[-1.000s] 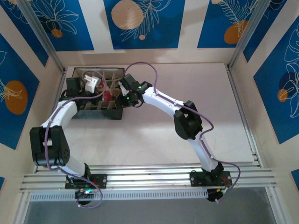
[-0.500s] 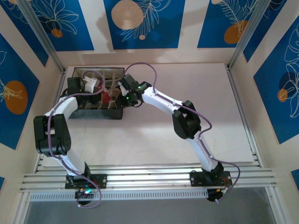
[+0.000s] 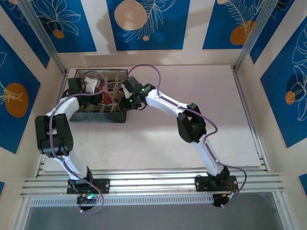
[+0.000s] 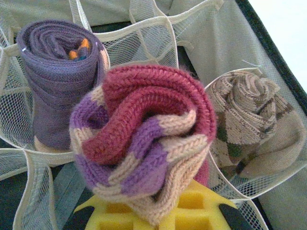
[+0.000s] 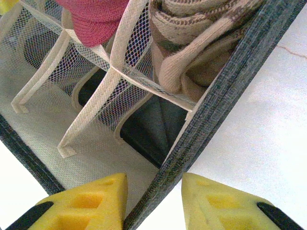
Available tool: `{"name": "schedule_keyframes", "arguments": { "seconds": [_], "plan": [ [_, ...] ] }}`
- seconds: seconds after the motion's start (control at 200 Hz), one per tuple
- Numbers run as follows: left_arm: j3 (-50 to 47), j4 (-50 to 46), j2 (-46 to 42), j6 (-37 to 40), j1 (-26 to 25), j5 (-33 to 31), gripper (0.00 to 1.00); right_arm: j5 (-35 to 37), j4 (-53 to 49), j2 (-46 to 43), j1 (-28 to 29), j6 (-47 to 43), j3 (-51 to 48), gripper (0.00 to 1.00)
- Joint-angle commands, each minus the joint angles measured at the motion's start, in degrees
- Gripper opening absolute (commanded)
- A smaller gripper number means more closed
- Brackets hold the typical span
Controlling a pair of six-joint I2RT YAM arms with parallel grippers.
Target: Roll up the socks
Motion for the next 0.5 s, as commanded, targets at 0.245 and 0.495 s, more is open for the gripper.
{"name": "schedule_keyframes", "arguments": {
  "seconds": [0.245, 0.495],
  "plan": [
    [-2.2, 2.0, 1.0, 5.8, -3.7, -5.2, 0.0, -0.1, -2.2, 2.3, -0.1, 0.8, 1.2, 0.35],
    [-3.0, 4.8, 0.8, 6.1, -5.1, -6.1, 0.0, -0.4, -2.3, 2.4, -0.1, 1.0, 1.5, 0.35]
  ]
}}
